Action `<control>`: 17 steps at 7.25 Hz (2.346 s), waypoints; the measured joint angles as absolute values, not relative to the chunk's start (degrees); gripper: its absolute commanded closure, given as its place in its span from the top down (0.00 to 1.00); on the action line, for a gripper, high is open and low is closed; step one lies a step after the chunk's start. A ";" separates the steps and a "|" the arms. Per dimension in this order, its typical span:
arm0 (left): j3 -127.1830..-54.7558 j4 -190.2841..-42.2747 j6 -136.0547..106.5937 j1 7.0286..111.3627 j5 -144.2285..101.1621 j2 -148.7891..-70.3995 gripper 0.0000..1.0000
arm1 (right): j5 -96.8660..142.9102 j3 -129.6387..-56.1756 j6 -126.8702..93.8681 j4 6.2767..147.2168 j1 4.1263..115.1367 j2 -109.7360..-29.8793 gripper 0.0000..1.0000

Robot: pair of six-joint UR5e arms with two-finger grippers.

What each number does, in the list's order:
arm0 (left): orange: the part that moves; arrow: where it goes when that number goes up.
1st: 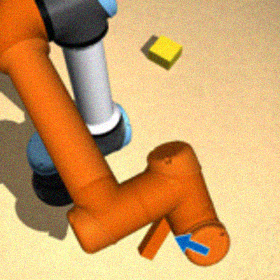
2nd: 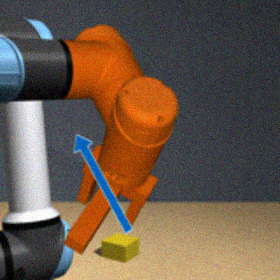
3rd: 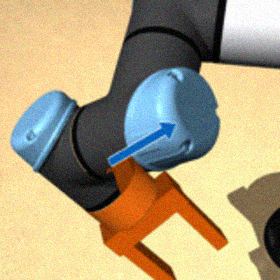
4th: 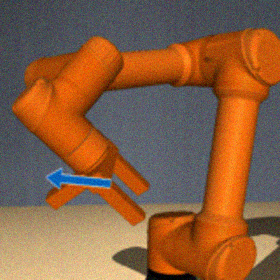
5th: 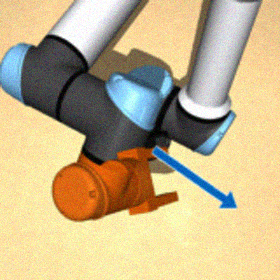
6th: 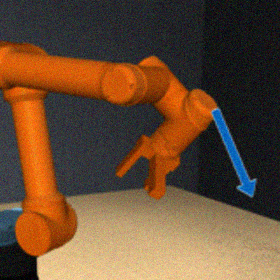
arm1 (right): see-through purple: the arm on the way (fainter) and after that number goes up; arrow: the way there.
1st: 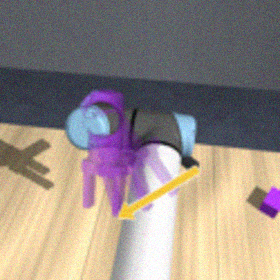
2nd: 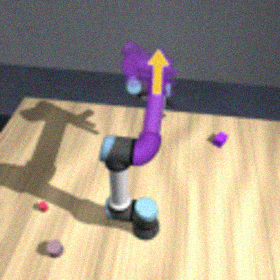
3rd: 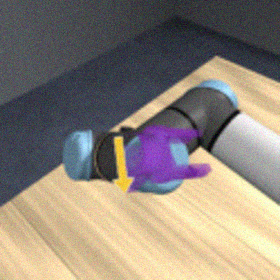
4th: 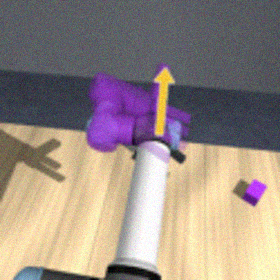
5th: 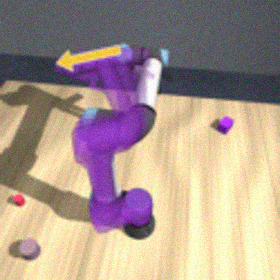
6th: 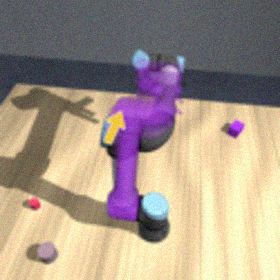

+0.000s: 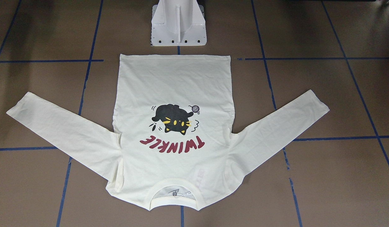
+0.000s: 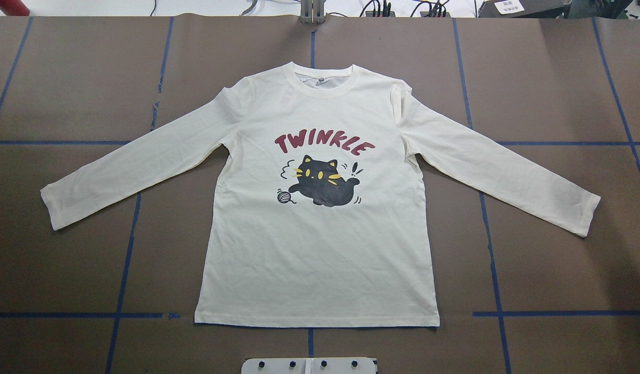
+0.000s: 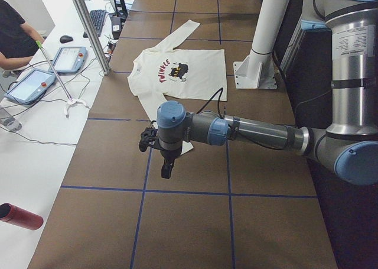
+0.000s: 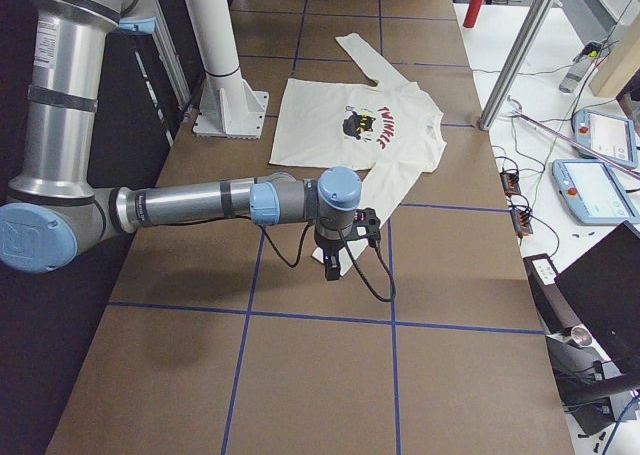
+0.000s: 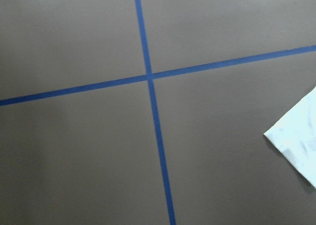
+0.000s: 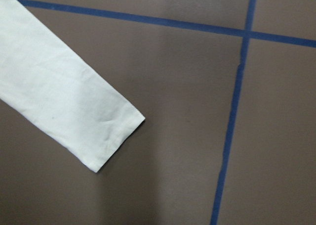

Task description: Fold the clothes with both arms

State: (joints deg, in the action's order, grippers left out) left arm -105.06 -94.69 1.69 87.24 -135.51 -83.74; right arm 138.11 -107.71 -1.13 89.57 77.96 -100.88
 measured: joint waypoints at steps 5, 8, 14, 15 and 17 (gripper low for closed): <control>-104.24 -98.44 1.95 87.27 -137.09 -83.94 1.00 | 135.39 -92.07 -16.08 64.25 66.98 -96.69 0.83; -104.08 -98.68 2.05 87.28 -137.11 -83.94 1.00 | 134.85 -88.47 -24.87 63.23 64.29 -94.06 0.77; -103.94 -98.79 2.19 87.28 -137.11 -83.81 1.00 | 134.87 -83.45 -28.32 63.22 63.08 -91.06 0.00; -103.96 -98.79 2.20 87.28 -137.11 -83.78 1.00 | 135.03 -83.28 -28.62 63.25 62.91 -90.64 0.00; -103.94 -98.79 2.21 87.27 -137.11 -83.74 1.00 | 135.54 -83.69 -28.73 63.38 62.36 -90.32 0.00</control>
